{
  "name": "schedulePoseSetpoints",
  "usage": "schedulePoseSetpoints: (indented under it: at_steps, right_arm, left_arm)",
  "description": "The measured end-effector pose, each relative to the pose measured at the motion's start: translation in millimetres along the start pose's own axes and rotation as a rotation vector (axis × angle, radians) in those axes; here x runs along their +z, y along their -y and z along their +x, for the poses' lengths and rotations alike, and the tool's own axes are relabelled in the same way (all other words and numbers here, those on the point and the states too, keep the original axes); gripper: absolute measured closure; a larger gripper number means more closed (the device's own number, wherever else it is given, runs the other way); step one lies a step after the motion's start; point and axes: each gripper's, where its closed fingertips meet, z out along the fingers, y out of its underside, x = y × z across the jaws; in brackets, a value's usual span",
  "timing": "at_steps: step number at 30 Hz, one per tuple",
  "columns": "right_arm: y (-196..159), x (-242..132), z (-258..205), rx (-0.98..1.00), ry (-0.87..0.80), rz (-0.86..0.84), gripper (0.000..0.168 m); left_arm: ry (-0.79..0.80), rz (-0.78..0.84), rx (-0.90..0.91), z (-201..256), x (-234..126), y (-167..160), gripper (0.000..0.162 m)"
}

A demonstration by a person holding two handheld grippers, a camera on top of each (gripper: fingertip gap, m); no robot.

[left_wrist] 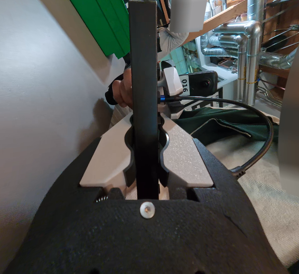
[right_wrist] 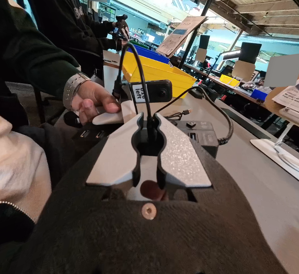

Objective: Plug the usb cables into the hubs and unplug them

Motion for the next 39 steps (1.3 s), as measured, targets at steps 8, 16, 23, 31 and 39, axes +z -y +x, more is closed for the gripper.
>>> schedulePoseSetpoints:
  at_steps: [8, 16, 23, 31, 39]
  right_arm:
    - [-10.0, 0.2, -2.9, 0.177, 0.051, -0.087, 0.159]
    - [-12.9, 4.8, 6.2, 0.047, -0.155, -0.171, 0.163]
    - [-6.4, -2.8, 1.4, 0.021, -0.077, -0.086, 0.163]
    - [-11.7, -9.1, 14.5, 0.033, -0.126, -0.105, 0.128]
    - [-6.7, -15.4, 6.5, -0.01, -0.077, -0.11, 0.146]
  left_arm:
    - [-0.021, -0.007, -0.045, -1.5, 1.4, -5.2, 0.14]
    - [-0.019, -0.017, -0.073, -0.7, -1.6, -4.0, 0.14]
    - [-0.052, -0.007, -0.091, 4.2, 8.6, -9.9, 0.14]
    - [-0.055, -0.011, -0.101, 2.3, 11.3, -12.5, 0.14]
    - [-0.043, 0.047, -0.077, 0.9, 1.3, 0.5, 0.139]
